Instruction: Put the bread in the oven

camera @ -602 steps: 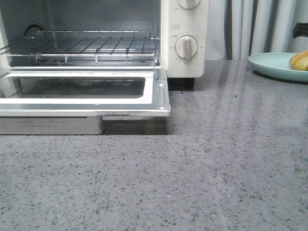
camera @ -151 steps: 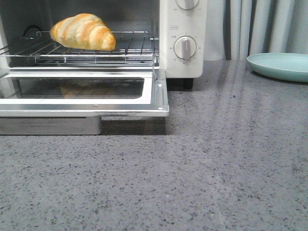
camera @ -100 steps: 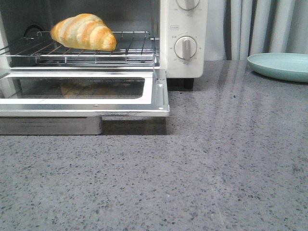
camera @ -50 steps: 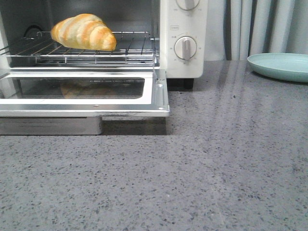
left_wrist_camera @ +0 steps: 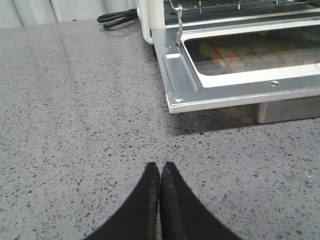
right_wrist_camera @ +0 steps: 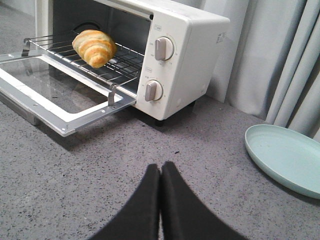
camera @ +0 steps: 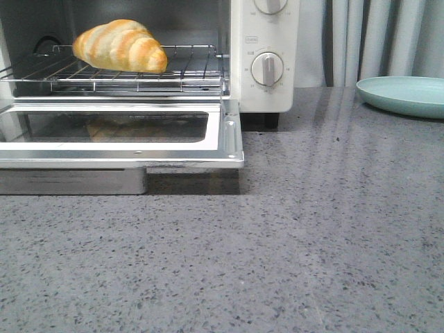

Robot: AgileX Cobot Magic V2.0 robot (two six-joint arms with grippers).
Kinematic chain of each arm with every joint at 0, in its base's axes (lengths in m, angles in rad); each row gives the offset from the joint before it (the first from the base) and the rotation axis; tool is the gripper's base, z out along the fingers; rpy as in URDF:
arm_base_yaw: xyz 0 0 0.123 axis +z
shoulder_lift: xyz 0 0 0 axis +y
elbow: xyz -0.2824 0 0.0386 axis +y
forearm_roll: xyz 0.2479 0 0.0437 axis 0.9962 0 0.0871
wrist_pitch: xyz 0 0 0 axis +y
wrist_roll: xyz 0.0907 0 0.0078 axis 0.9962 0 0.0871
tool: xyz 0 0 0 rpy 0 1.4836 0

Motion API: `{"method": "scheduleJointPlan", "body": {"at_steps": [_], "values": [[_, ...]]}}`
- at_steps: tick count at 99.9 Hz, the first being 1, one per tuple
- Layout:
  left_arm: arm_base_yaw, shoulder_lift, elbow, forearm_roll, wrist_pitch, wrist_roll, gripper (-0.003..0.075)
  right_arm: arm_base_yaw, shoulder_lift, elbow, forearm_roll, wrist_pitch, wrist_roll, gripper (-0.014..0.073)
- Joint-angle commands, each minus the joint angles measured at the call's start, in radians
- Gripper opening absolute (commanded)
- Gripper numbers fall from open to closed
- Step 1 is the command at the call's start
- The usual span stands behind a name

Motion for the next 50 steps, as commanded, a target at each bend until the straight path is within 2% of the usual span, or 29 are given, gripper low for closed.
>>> {"method": "scheduleJointPlan", "body": {"at_steps": [1,50], "values": [[0.004,-0.028,0.023,-0.003,-0.044,-0.002,-0.0021,-0.003,-0.003,-0.023,-0.022,-0.080,0.002,-0.0048],[0.004,-0.028,0.023,-0.004,-0.044,-0.002,-0.0021,-0.003,-0.003,0.012,-0.022,-0.074,0.002,-0.0048]]}}
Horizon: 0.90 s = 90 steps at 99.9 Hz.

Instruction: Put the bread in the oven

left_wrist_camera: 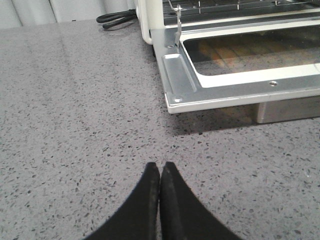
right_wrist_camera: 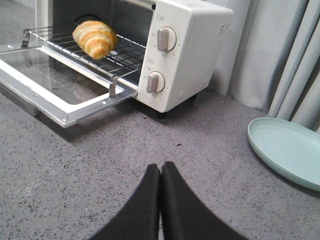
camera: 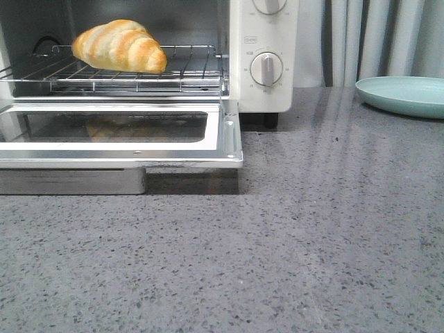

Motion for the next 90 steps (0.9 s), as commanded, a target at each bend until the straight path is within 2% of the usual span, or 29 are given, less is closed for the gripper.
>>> {"method": "scheduleJointPlan", "body": {"at_steps": [1,18,29,36,47,54,69,84,87,90], "values": [[0.004,-0.028,0.023,-0.004,-0.044,-0.002,-0.0021,-0.003,-0.003,-0.014,-0.022,-0.070,0.002,-0.0048],[0.004,-0.028,0.023,-0.004,-0.044,-0.002,-0.0021,-0.003,-0.003,-0.014,-0.022,-0.070,0.002,-0.0048],[0.004,-0.028,0.023,-0.004,-0.044,-0.002,-0.0021,-0.003,-0.003,-0.011,-0.024,-0.009,0.002,-0.0048],[0.004,-0.028,0.023,-0.004,-0.044,-0.002,-0.0021,-0.003,-0.003,0.005,-0.059,-0.009,0.000,-0.0048],[0.004,-0.028,0.023,-0.004,-0.044,-0.002,-0.0021,-0.032,-0.003,0.041,-0.074,-0.074,0.000,-0.0048],[0.004,-0.028,0.023,-0.004,-0.044,-0.002,-0.0021,-0.101,-0.003,0.077,-0.040,-0.147,0.000,-0.0048],[0.004,-0.028,0.023,-0.004,-0.044,-0.002,-0.0021,-0.351,-0.003,0.217,0.193,-0.338,-0.002,-0.0049],[0.004,-0.028,0.023,-0.004,-0.044,-0.002,-0.0021,-0.574,-0.003,0.413,0.230,-0.641,-0.002,-0.0049],[0.004,-0.028,0.023,-0.004,-0.044,-0.002,-0.0021,-0.604,-0.003,0.408,0.238,-0.627,-0.002,-0.0048],[0.004,-0.028,0.023,-0.004,-0.044,-0.002,-0.0021,-0.635,-0.005,0.402,0.241,-0.545,-0.002,-0.0048]]}}
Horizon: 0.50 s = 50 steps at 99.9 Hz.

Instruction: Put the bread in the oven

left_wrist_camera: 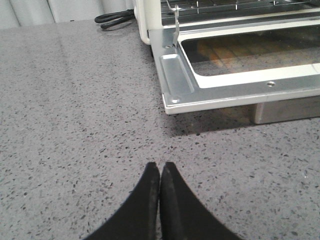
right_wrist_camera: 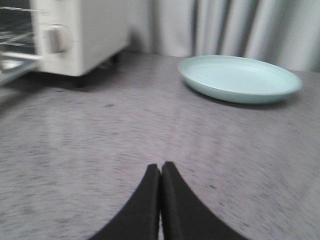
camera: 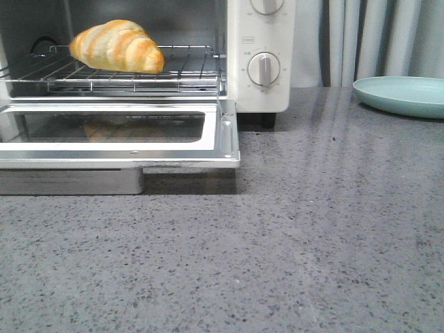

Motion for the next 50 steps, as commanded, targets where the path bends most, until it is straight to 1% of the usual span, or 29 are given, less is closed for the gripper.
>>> {"method": "scheduleJointPlan", "body": {"at_steps": [1,8,14,26,50], "values": [[0.004,-0.028,0.023,-0.004,-0.044,-0.002,-0.0021,-0.094,-0.005,0.007,0.024,-0.084,-0.002,-0.0048],[0.004,-0.028,0.023,-0.004,-0.044,-0.002,-0.0021,-0.145,-0.013,0.017,0.058,-0.057,-0.002,-0.0048],[0.004,-0.028,0.023,-0.006,-0.044,-0.002,-0.0021,-0.175,-0.016,0.017,0.078,0.011,-0.002,-0.0048],[0.004,-0.028,0.023,-0.006,-0.044,-0.002,-0.0021,-0.182,-0.016,0.017,0.090,0.134,-0.002,-0.0048],[0.004,-0.028,0.023,-0.006,-0.044,-0.002,-0.0021,-0.180,-0.016,0.017,0.090,0.121,-0.002,-0.0048]]}}
